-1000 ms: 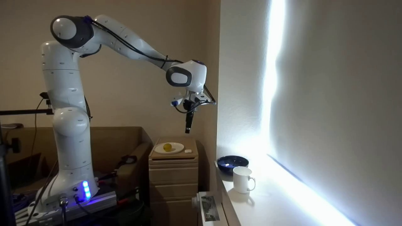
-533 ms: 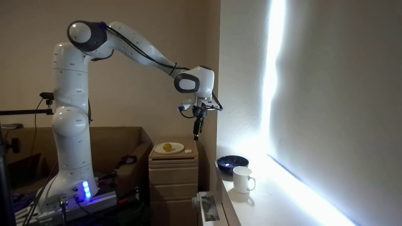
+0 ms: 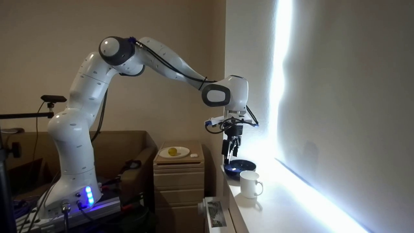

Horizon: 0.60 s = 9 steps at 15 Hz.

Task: Move the mug cup from the window sill to the top of the dresser

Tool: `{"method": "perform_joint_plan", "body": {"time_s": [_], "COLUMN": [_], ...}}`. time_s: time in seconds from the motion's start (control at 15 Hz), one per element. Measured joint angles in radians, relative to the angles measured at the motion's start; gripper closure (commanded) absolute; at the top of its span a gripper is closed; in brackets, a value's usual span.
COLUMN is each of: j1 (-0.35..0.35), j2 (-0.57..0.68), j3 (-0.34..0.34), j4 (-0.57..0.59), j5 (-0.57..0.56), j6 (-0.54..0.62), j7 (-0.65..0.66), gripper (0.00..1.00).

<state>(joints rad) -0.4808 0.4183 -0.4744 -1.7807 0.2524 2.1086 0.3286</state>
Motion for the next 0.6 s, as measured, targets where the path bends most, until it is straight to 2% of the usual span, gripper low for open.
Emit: {"method": "perform_joint_plan", "body": {"time_s": [0.27, 0.6], "j1": [0.014, 0.052], "j2": [-0.002, 0.110], "j3": [0.013, 0.027], "j4": [-0.002, -0.015], "j5": [-0.001, 0.004], "j6": [0.013, 0.227], "j7": [0.022, 0.276], "gripper": [0.00, 0.00]}}
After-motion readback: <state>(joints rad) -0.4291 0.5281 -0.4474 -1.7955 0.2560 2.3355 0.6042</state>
